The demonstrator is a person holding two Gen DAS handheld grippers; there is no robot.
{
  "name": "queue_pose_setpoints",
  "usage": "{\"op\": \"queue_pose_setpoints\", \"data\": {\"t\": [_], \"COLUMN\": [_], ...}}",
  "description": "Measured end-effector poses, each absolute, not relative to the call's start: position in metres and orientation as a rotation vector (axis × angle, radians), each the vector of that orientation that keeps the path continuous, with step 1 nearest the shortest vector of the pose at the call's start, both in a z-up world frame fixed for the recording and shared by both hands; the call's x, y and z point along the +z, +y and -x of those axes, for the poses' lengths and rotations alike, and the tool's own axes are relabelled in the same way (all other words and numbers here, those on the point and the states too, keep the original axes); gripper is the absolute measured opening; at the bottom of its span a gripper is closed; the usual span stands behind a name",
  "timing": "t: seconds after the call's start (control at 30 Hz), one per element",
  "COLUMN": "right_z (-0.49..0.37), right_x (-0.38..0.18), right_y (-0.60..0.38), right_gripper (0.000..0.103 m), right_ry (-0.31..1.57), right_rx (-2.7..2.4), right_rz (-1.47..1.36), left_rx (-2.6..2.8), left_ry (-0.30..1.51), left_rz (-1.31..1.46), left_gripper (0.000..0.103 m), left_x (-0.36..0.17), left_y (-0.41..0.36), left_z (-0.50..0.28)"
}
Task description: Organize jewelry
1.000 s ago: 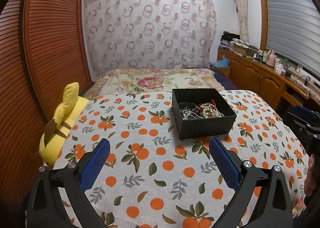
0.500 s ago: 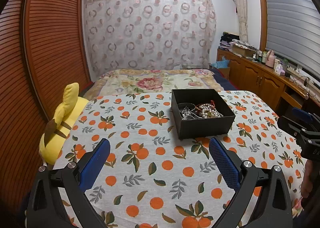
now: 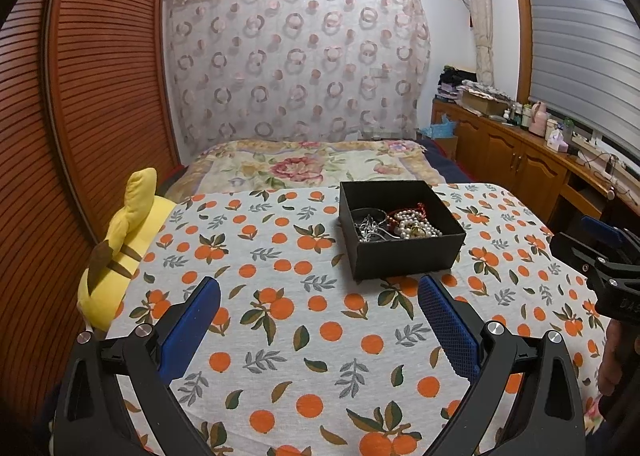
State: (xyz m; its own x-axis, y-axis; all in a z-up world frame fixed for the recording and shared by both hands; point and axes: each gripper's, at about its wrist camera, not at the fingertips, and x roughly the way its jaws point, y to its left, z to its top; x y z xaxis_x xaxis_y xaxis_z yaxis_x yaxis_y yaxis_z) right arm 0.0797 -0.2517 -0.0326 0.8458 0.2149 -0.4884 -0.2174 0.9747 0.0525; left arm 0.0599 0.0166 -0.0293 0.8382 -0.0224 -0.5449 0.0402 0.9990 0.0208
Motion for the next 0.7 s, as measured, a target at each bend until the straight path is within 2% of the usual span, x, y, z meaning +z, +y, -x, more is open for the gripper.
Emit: {"op": "queue_pose_setpoints", "data": {"t": [0.7], "right_z": [-0.0801], "right_x": [-0.0328], "right_y": [-0.2543], "right_gripper": [0.101], "right_ry": [0.512], "right_rx": [0.227], "right_rz": [0.002], "left_rx": [-0.026], "left_ry": [0.573], "left_rz": [-0.030], "left_gripper": [0.095], "left_x": [-0.0216], "left_y": [0.0132], "left_z": [-0.0585]}}
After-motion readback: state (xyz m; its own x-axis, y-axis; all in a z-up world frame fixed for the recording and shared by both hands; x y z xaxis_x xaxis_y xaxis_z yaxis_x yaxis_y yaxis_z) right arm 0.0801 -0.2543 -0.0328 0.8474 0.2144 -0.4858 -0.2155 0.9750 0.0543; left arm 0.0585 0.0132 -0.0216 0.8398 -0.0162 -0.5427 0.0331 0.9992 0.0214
